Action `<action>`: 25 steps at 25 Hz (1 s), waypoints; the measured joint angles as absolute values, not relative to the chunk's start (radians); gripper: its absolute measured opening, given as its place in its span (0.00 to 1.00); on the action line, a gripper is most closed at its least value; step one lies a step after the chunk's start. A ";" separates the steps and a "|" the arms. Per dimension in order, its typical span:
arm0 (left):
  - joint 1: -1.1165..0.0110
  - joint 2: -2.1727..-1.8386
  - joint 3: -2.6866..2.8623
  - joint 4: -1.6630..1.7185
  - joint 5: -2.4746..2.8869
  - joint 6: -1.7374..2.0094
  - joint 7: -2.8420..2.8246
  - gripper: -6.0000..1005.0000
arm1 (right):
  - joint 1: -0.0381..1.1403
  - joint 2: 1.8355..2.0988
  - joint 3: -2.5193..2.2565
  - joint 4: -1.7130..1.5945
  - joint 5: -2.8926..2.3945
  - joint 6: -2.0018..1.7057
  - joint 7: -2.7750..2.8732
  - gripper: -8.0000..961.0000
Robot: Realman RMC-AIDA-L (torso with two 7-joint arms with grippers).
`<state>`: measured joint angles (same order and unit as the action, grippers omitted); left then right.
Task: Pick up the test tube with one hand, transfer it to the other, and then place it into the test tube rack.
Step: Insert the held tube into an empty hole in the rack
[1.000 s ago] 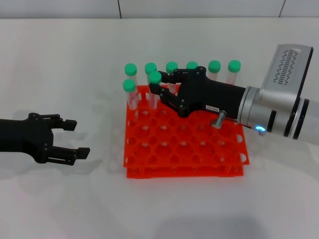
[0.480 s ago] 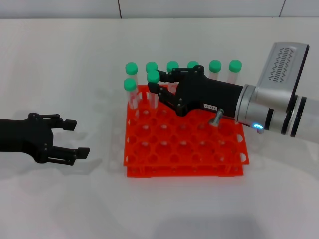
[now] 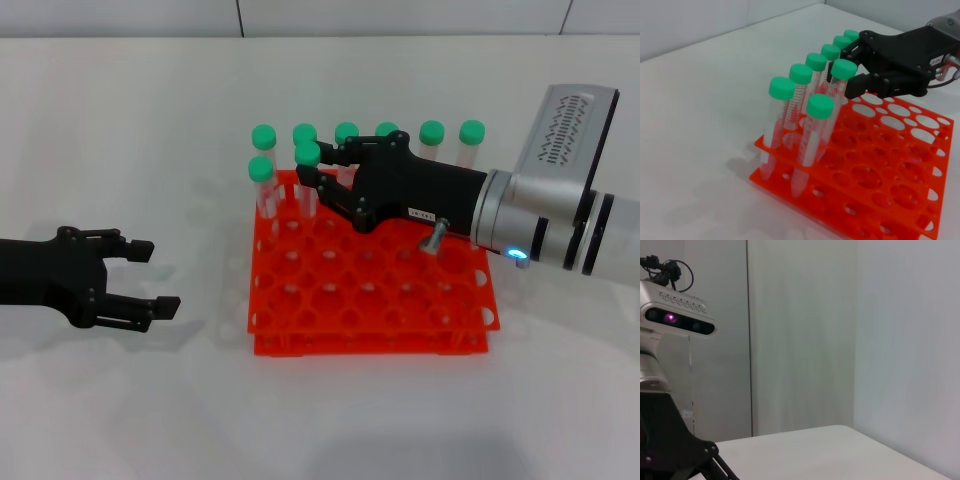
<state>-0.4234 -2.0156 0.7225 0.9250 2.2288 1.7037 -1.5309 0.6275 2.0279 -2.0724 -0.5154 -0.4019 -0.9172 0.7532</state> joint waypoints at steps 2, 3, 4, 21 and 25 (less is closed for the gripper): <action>-0.423 -2.016 0.722 0.925 2.229 1.703 -1.531 0.89 | 0.627 2.028 -2.072 -0.515 -0.402 -0.917 0.753 0.26; -0.423 -2.016 0.722 0.925 2.229 1.703 -1.531 0.89 | 0.627 2.028 -2.072 -0.515 -0.402 -0.917 0.753 0.26; -0.423 -2.016 0.722 0.925 2.229 1.703 -1.531 0.89 | 0.627 2.028 -2.072 -0.514 -0.402 -0.917 0.753 0.26; -0.423 -2.019 0.722 0.925 2.229 1.703 -1.529 0.89 | 0.627 2.028 -2.076 -0.515 -0.402 -0.917 0.753 0.27; -0.423 -2.019 0.722 0.925 2.229 1.697 -1.527 0.89 | 0.628 2.028 -2.075 -0.515 -0.402 -0.916 0.753 0.27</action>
